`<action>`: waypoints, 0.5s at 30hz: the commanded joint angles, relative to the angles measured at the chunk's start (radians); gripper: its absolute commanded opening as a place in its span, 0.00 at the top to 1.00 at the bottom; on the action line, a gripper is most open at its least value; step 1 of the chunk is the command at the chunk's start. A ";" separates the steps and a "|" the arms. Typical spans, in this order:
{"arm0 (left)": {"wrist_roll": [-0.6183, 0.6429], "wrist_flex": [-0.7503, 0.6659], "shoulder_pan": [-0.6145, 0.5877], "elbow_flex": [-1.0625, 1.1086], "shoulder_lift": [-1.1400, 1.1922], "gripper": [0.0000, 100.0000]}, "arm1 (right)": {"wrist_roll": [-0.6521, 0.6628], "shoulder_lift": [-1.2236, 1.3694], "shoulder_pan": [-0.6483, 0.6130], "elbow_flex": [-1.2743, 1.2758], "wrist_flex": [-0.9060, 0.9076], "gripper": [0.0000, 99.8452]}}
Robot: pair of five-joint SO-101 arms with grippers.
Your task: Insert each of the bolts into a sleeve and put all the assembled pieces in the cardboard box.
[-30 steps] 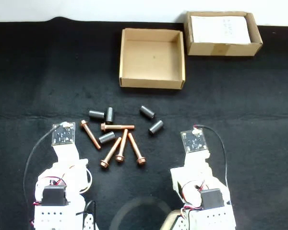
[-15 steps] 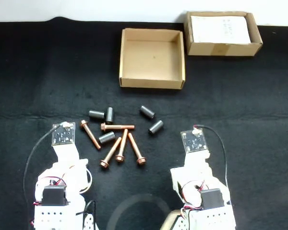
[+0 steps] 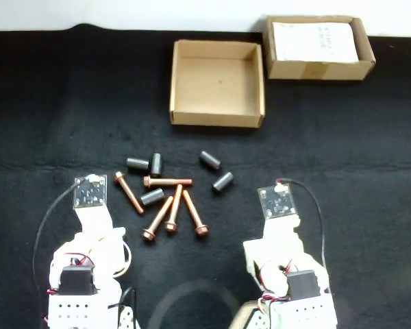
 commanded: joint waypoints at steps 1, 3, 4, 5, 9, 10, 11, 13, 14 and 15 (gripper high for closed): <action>0.008 0.003 0.008 0.019 -0.010 0.99 | 0.005 -0.013 -0.008 0.104 0.002 0.99; 0.008 0.003 0.008 0.019 -0.010 0.99 | 0.005 -0.013 -0.008 0.104 0.002 0.99; 0.008 0.003 0.008 0.019 -0.010 0.99 | 0.005 -0.013 -0.008 0.104 0.002 0.99; 0.008 0.003 0.008 0.019 -0.010 0.99 | 0.005 -0.013 -0.008 0.104 0.002 0.99; 0.008 0.003 0.010 0.019 -0.010 0.99 | 0.005 -0.013 -0.008 0.104 0.002 0.99; 0.008 0.003 0.010 0.019 -0.010 0.99 | 0.005 -0.013 -0.008 0.104 0.002 0.99; 0.008 0.003 0.010 0.019 -0.010 0.99 | 0.005 -0.013 -0.008 0.104 0.002 0.99; 0.008 0.003 0.010 0.019 -0.010 0.99 | 0.005 -0.013 -0.010 0.104 0.002 0.99; 0.008 0.003 0.010 0.019 -0.010 0.99 | 0.003 -0.013 -0.015 0.104 -0.004 0.99; 0.008 0.003 0.010 0.019 -0.010 0.99 | 0.003 -0.013 -0.015 0.104 -0.005 0.99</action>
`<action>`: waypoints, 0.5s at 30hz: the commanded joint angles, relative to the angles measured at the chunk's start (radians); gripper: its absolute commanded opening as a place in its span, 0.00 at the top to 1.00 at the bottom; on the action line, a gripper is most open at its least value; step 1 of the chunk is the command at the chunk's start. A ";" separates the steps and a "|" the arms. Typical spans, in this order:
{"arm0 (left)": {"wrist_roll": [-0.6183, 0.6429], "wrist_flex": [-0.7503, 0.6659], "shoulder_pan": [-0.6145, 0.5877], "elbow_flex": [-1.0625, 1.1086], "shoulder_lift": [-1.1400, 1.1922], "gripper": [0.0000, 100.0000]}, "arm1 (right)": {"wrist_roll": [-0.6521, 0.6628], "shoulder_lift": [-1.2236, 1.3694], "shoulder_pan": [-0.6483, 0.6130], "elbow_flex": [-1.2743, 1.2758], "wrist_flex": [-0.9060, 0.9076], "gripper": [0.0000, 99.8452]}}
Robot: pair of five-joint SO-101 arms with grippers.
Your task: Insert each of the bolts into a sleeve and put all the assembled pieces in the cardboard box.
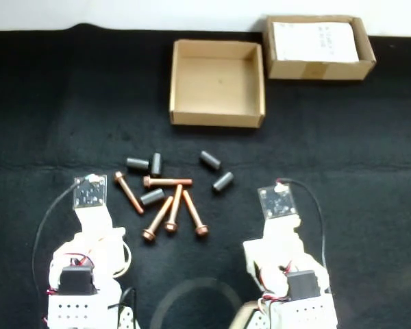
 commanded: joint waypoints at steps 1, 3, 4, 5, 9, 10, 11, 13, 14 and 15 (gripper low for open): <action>0.008 0.002 0.010 0.019 -0.010 0.99 | 0.003 -0.013 -0.016 0.104 -0.005 0.99; 0.006 -0.003 0.013 0.019 -0.010 0.99 | 0.003 -0.013 -0.016 0.104 -0.007 0.99; 0.005 -0.005 0.019 0.019 -0.012 0.99 | 0.003 -0.013 -0.016 0.104 -0.021 0.99; 0.005 -0.006 0.025 0.019 -0.012 0.99 | 0.008 -0.013 -0.015 0.105 -0.045 0.99; 0.005 -0.112 0.025 0.019 -0.012 0.99 | 0.008 -0.013 -0.010 0.107 -0.173 0.99; 0.005 -0.137 0.025 0.019 -0.010 0.99 | 0.008 -0.013 -0.010 0.107 -0.213 0.99; 0.005 -0.158 0.025 0.019 -0.010 0.98 | 0.008 -0.013 -0.010 0.105 -0.252 0.99; 0.003 -0.195 0.025 0.019 -0.010 0.95 | 0.005 -0.013 -0.010 0.105 -0.329 0.97; 0.006 -0.209 0.025 0.019 -0.010 0.92 | 0.005 -0.013 -0.010 0.105 -0.363 0.95; 0.006 -0.224 0.022 0.019 -0.010 0.89 | 0.005 -0.013 -0.010 0.105 -0.390 0.93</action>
